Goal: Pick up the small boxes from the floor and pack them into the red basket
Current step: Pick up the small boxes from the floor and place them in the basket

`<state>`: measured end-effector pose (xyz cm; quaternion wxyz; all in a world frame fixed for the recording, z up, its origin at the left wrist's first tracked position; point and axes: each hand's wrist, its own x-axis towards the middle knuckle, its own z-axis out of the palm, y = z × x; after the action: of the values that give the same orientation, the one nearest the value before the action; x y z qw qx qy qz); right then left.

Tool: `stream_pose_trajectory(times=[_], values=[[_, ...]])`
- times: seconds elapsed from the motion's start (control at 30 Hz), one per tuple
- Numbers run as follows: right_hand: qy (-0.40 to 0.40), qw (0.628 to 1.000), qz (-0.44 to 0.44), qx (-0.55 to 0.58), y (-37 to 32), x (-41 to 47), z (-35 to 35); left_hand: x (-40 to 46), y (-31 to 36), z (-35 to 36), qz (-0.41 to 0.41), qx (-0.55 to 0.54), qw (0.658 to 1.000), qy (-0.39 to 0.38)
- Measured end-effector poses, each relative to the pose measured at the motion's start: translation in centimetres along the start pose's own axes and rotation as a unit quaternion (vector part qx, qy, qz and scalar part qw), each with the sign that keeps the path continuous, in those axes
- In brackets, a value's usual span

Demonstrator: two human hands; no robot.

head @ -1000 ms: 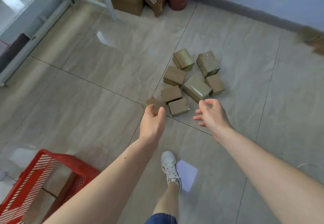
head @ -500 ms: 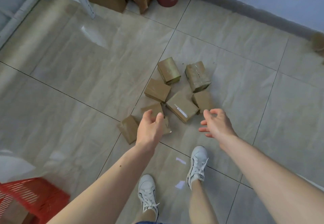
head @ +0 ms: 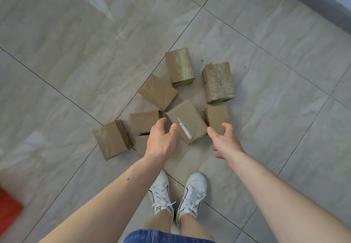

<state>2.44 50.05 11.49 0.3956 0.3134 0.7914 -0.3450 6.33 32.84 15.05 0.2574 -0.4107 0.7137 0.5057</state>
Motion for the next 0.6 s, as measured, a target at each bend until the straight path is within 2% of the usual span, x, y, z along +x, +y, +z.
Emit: stream_pose_trajectory(times=[0.37,0.6], values=[[-0.053,0.998,0.043,-0.006,3.3,13.4,6.1,15.1,-4.7,6.2,0.016,0.039,0.999,0.0],[-0.071,0.995,0.072,0.022,4.1,16.4,7.5,18.3,-5.6,7.5,0.008,0.04,0.999,-0.027]])
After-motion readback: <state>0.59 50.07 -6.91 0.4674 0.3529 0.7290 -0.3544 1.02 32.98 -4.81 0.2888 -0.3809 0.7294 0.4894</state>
